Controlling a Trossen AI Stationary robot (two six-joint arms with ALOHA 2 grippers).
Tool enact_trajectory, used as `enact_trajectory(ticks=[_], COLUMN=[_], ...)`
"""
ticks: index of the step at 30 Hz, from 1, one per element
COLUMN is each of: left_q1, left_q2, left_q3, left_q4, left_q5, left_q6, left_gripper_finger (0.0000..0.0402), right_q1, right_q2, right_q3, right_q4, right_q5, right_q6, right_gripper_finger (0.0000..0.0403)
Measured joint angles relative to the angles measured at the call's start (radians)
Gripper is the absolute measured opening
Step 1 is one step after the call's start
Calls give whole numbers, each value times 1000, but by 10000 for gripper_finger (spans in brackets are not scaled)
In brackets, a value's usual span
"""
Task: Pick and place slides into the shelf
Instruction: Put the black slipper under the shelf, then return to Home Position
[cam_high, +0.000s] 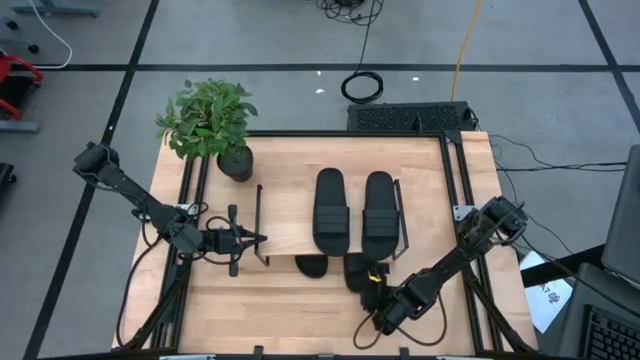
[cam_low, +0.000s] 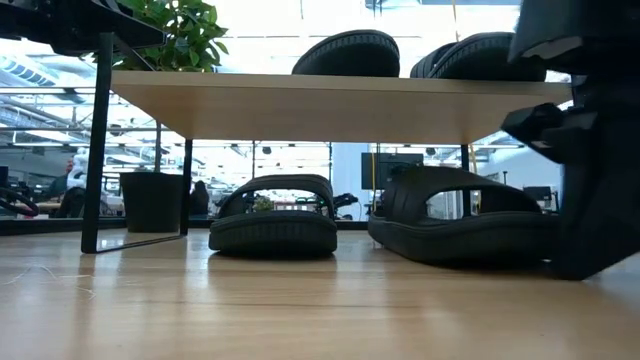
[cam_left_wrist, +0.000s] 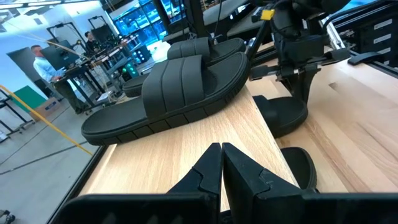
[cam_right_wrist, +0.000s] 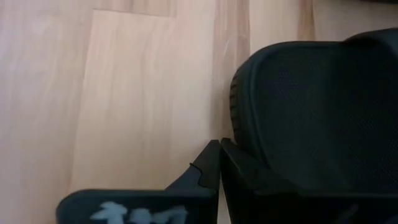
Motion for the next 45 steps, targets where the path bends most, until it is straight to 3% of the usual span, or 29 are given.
enact_trajectory(ticks=[22,34,45], left_q1=[0,0,0], left_q2=[0,0,0], left_q3=[0,0,0], left_q4=[0,0,0], left_q5=[0,0,0], left_q6=[1,-1,-5], left_gripper_finger=[21,21,21], right_q1=[-110,-92,-27], right_q2=[-3,-5,-89], right_q3=[0,-1,-2], right_q4=[-22,4,1], right_q5=[-44,-42,-68], right_q6=[-68,-133,-159], right_gripper_finger=[4,4,4])
